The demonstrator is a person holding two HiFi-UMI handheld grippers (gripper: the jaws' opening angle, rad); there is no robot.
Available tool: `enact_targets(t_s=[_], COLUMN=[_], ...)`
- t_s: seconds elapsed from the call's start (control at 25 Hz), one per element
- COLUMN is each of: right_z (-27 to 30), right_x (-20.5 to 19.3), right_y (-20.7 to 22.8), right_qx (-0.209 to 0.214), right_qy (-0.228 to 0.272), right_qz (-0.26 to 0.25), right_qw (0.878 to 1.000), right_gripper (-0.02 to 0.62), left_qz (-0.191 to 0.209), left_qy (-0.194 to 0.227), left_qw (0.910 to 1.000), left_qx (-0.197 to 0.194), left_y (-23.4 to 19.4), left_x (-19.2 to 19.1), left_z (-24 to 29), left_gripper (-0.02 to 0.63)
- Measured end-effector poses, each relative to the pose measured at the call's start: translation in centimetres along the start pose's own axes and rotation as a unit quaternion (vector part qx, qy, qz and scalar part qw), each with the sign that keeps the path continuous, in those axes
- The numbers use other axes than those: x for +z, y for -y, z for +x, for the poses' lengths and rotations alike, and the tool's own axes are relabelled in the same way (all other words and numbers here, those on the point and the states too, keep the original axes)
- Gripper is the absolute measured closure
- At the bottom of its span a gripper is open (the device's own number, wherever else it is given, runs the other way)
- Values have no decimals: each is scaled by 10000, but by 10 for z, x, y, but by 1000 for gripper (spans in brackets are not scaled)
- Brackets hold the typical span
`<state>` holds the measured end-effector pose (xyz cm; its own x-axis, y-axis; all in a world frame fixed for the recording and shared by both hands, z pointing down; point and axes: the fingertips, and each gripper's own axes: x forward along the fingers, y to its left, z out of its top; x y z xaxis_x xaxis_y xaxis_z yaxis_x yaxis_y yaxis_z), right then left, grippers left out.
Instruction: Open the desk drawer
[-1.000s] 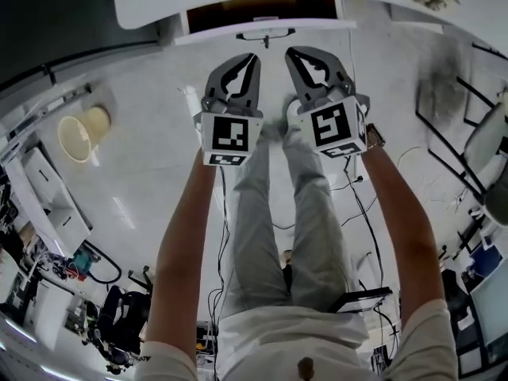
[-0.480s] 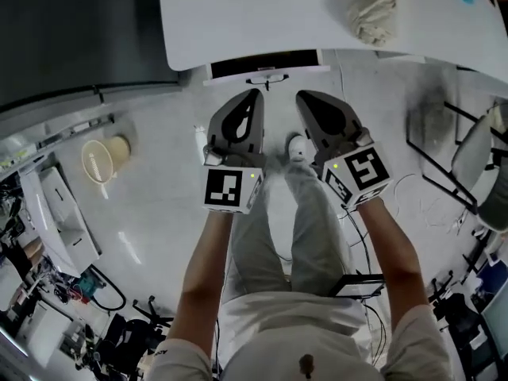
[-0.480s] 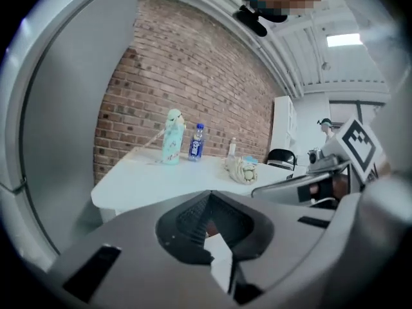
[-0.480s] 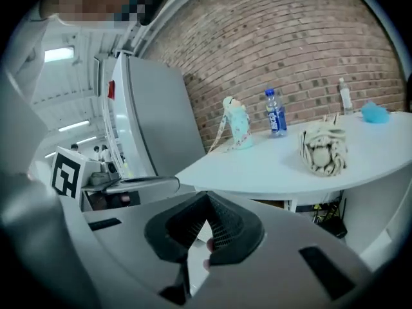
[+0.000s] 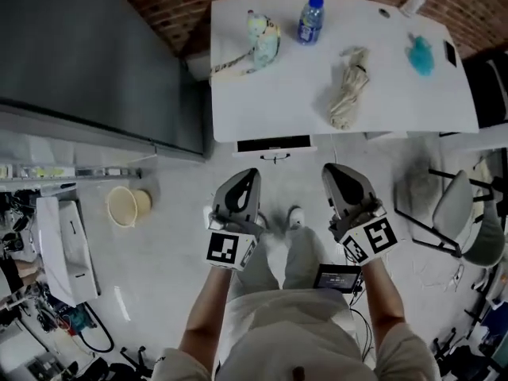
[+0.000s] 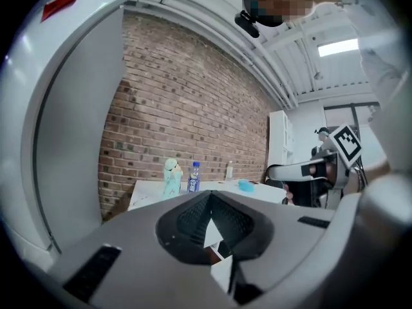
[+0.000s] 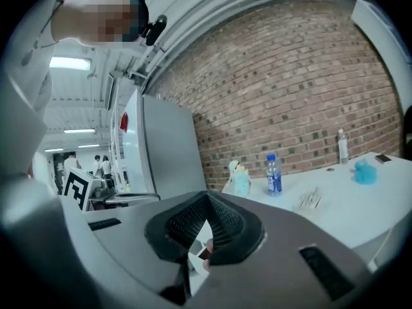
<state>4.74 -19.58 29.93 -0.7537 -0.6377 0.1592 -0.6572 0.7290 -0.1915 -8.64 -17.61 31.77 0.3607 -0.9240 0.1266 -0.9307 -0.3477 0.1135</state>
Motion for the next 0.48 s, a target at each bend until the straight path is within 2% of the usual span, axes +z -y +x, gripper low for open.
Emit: enact_targets(t_s=[0.24, 0.48], right_z=[-66, -110], right_x=[74, 122], right_y=[2, -13], right_qx=[-200, -291], right_qy=[392, 494], right_qz=[-20, 182], right_qw=[9990, 9982], right_gripper=[571, 571], left_qz=[-23, -87], left_qy=[145, 326], left_qw=[9997, 9984], left_qx=[220, 443], left_y=[19, 31], left_x=[60, 118], left_z=[-48, -84], left_gripper=[600, 600])
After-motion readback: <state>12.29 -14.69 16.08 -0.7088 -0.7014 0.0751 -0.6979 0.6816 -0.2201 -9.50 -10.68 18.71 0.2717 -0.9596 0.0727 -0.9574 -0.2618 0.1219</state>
